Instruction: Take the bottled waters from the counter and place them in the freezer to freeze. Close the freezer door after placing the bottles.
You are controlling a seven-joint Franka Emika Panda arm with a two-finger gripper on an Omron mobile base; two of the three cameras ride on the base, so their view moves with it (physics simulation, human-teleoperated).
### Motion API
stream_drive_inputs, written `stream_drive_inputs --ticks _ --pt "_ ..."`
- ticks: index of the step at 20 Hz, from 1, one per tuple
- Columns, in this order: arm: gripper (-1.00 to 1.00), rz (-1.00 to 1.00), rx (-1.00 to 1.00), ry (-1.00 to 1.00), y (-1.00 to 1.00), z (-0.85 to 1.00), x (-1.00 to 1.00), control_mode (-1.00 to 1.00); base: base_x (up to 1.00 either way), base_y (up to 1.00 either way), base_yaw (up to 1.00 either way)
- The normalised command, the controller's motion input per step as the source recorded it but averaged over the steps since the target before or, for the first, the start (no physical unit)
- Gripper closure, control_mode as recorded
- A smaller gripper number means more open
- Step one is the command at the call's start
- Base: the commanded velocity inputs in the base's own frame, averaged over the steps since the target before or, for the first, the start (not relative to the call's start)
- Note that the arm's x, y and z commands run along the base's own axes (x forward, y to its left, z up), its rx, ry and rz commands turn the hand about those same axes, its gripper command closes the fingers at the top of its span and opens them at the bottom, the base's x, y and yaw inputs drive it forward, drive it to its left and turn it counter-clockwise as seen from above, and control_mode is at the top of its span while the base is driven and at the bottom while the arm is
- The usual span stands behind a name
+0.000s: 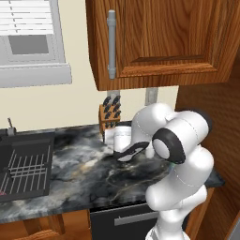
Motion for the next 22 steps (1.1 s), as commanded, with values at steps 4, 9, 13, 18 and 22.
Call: stream_drive_inputs --ticks 4,9,13,18,22 --pt "1.00 0.00 -0.01 0.00 0.03 0.00 0.00 -1.00 0.00 0.00 0.00" --pt "1.00 0.01 -0.03 -0.01 0.10 0.11 -0.02 -1.00 0.00 0.00 0.00" --pt "1.00 0.18 0.00 0.01 0.01 0.54 -0.25 -1.00 0.00 0.00 0.00" --pt "1.00 0.27 0.00 0.00 0.02 0.79 -0.70 -1.00 0.00 0.00 0.00" --pt "1.00 0.26 0.09 0.00 0.07 0.79 -0.73 -1.00 0.00 0.00 0.00"
